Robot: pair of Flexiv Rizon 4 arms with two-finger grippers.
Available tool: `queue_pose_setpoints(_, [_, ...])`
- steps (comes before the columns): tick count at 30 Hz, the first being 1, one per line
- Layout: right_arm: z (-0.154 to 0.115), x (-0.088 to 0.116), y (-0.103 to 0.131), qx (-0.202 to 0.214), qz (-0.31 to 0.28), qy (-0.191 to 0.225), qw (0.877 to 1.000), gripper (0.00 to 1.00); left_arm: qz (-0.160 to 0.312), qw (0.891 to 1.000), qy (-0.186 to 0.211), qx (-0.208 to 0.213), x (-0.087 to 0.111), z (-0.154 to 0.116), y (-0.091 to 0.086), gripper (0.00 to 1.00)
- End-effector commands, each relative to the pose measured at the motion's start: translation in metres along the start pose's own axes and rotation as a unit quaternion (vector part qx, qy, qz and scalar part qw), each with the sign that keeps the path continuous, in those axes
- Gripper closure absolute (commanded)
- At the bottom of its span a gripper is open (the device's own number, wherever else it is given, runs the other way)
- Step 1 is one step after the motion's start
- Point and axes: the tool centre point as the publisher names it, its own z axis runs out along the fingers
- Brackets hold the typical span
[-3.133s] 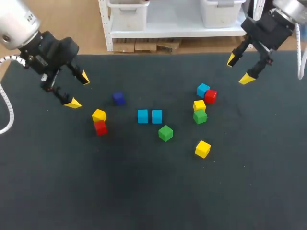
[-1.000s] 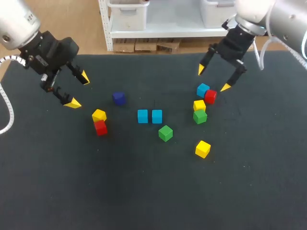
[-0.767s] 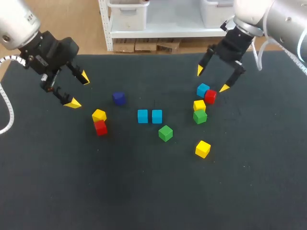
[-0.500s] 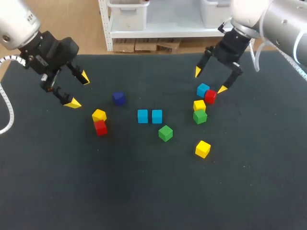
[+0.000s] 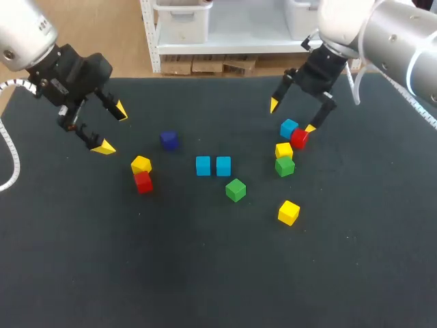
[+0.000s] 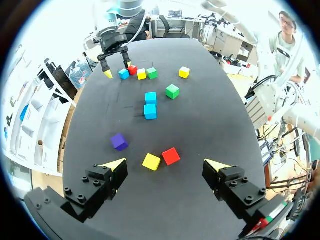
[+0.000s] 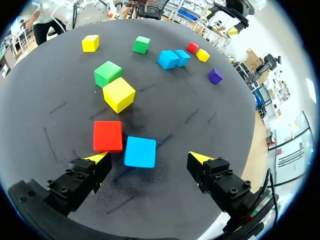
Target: Place the blue cubes, place green cubes on the blue cubes, place the yellow cubes on the green cubes, then place the red cubes on the yellow cubes, and place purple cube on the red cubes.
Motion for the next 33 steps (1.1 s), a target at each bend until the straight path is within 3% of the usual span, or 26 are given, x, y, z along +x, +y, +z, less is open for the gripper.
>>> queue_pose_setpoints(1, [-0.001,0.007,-0.009,-0.023,0.001,-0.038,0.999,0.00,0.001,1.000,-0.001,0.001,0.001,0.000,0.001,0.00])
queue_pose_setpoints(4, [-0.001,0.005,-0.008,-0.026,0.002,-0.039,0.999,0.07,0.001,1.000,-0.001,0.001,0.001,0.000,0.001,0.00])
queue_pose_setpoints(5, [-0.001,0.004,-0.008,-0.028,0.002,-0.039,0.999,0.03,0.001,1.000,-0.001,0.001,0.001,0.000,0.001,0.00])
queue_pose_setpoints(6, [0.000,0.003,-0.008,-0.030,0.003,-0.039,0.999,0.09,0.001,1.000,-0.001,0.001,0.001,0.000,0.001,0.00])
queue_pose_setpoints(8, [0.001,0.002,-0.008,-0.034,0.005,-0.040,0.999,0.35,0.001,1.000,-0.001,0.001,0.001,0.000,0.001,0.00])
queue_pose_setpoints(10, [0.001,0.001,-0.007,-0.038,0.009,-0.041,0.998,0.20,0.001,1.000,-0.001,0.001,0.001,0.000,0.001,0.00])
queue_pose_setpoints(11, [0.001,0.000,-0.007,-0.041,0.009,-0.040,0.998,0.20,0.001,1.000,-0.001,0.001,0.001,0.000,0.001,0.00])
queue_pose_setpoints(12, [0.001,-0.001,-0.006,-0.044,0.010,-0.039,0.998,0.25,0.001,1.000,-0.001,0.001,0.001,0.000,0.001,0.00])
queue_pose_setpoints(14, [0.002,-0.002,-0.006,-0.049,0.011,-0.035,0.998,0.44,0.001,1.000,-0.001,0.001,0.001,0.000,0.001,0.00])
queue_pose_setpoints(15, [0.002,-0.002,-0.005,-0.052,0.013,-0.035,0.998,0.40,0.001,1.000,-0.001,0.001,0.001,0.000,0.001,0.00])
queue_pose_setpoints(20, [0.003,-0.003,-0.003,-0.064,0.016,-0.031,0.997,0.58,0.001,1.000,-0.001,0.001,0.001,0.000,0.001,0.00])
queue_pose_setpoints(28, [0.006,-0.001,0.004,-0.087,0.021,-0.024,0.996,0.61,0.001,1.000,-0.001,0.001,0.001,0.000,0.001,0.00])
queue_pose_setpoints(33, [0.002,-0.002,0.008,-0.093,0.026,-0.017,0.995,1.00,0.001,1.000,-0.001,0.001,0.001,0.000,0.001,0.00])
